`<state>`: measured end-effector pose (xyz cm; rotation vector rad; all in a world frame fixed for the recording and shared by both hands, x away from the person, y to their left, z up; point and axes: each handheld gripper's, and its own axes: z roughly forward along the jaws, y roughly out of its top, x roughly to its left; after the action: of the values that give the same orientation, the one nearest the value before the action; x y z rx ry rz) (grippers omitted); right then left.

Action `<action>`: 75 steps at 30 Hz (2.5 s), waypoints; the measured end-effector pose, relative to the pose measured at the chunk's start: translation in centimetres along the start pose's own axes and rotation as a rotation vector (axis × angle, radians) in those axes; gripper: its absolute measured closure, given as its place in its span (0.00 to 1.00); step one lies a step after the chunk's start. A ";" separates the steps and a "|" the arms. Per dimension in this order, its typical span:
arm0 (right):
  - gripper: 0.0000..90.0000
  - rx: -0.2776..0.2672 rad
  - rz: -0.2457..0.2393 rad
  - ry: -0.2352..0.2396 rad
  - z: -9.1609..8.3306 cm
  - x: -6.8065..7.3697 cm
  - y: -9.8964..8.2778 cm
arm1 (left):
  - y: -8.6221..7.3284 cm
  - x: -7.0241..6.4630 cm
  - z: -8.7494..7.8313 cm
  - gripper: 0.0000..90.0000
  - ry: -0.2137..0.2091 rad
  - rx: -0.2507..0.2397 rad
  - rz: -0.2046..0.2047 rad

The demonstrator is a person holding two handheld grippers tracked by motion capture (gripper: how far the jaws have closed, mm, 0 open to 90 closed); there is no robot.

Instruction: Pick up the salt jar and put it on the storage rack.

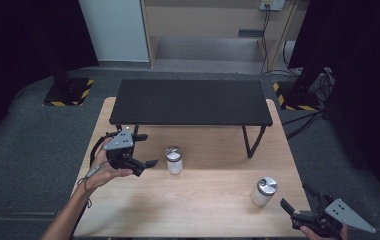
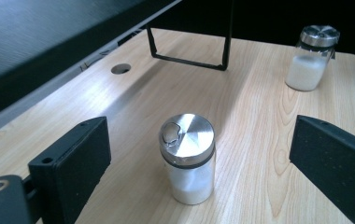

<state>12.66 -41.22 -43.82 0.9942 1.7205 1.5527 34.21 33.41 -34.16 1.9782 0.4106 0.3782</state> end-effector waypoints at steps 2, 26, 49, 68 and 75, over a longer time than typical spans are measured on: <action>0.05 0.001 0.002 -0.001 0.0 0.0 0.0 | -0.1 0.1 0.4 0.05 -0.007 0.002 -0.009; 0.05 -0.004 0.003 0.002 0.0 -0.2 -0.1 | -0.5 1.2 5.3 0.04 -0.034 0.078 -0.047; 0.06 -0.007 0.011 0.003 0.0 -0.4 -0.3 | -1.5 1.6 9.5 0.05 -0.048 0.106 -0.090; 0.07 -0.012 0.022 0.003 -0.1 -0.6 -0.4 | -3.1 1.8 10.4 0.36 -0.043 0.076 -0.095; 0.07 -0.012 0.024 0.001 -0.1 -0.6 -0.4 | -3.5 1.5 10.1 0.37 -0.033 0.046 -0.115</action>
<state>12.80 -41.79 -44.24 1.0118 1.7039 1.5770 39.50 27.43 -41.44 1.9920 0.5130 0.2649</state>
